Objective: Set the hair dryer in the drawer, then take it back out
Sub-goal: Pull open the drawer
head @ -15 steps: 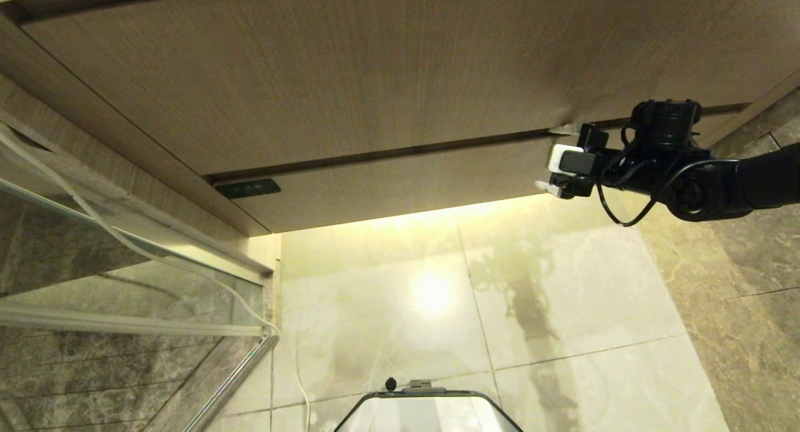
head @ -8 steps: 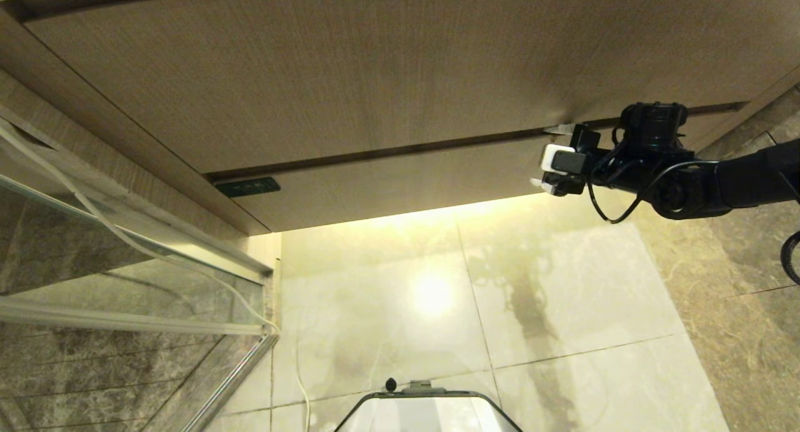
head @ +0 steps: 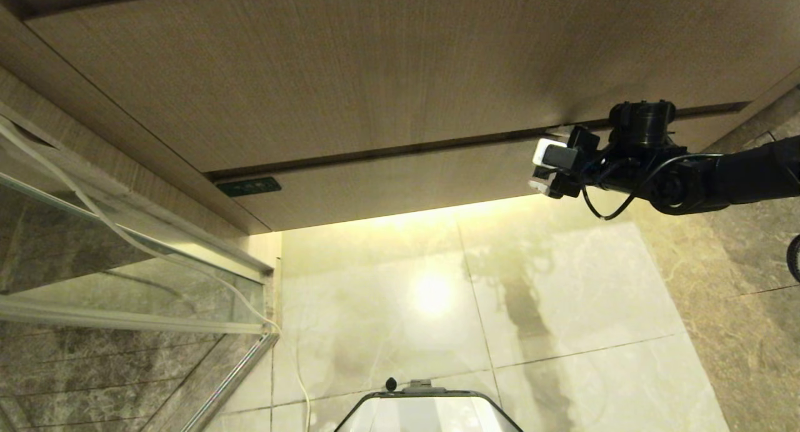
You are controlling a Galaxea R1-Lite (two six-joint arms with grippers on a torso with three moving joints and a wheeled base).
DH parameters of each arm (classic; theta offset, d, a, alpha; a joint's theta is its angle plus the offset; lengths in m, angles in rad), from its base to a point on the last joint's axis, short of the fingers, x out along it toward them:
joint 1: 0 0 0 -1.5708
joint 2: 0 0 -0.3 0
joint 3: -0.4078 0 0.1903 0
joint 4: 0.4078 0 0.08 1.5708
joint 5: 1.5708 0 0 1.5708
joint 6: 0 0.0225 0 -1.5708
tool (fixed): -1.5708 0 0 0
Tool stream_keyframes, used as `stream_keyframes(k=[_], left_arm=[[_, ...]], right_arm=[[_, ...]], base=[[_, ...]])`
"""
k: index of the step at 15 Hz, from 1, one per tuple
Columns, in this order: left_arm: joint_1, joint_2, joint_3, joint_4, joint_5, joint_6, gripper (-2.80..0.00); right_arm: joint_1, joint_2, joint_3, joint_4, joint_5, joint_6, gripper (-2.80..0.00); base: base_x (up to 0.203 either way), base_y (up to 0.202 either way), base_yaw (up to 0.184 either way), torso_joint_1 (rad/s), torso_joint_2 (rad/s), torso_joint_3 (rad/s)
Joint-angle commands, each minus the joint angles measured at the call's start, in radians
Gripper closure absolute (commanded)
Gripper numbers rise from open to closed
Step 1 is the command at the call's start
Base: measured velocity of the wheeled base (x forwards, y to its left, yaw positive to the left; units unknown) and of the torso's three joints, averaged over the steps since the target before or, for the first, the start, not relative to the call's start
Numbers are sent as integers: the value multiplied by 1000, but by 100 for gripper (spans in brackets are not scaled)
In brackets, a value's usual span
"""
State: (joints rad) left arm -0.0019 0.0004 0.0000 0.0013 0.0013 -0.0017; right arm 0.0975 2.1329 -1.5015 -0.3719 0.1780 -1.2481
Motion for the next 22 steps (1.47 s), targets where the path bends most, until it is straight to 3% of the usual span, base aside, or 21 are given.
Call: stream_keyframes(k=[1, 18, 22], left_arm=[[0, 0, 0, 0, 0, -1, 0], [0, 0, 0, 0, 0, -1, 0], [0, 0, 0, 0, 0, -1, 0]], right_arm=[[12, -27, 6, 82, -58, 52, -280], [16, -159, 182, 84, -75, 69, -280], [16, -315, 344, 91, -71, 95, -280]], base=[[0, 0, 0, 0, 0, 0], [0, 0, 0, 0, 0, 0], [0, 0, 0, 0, 0, 0]])
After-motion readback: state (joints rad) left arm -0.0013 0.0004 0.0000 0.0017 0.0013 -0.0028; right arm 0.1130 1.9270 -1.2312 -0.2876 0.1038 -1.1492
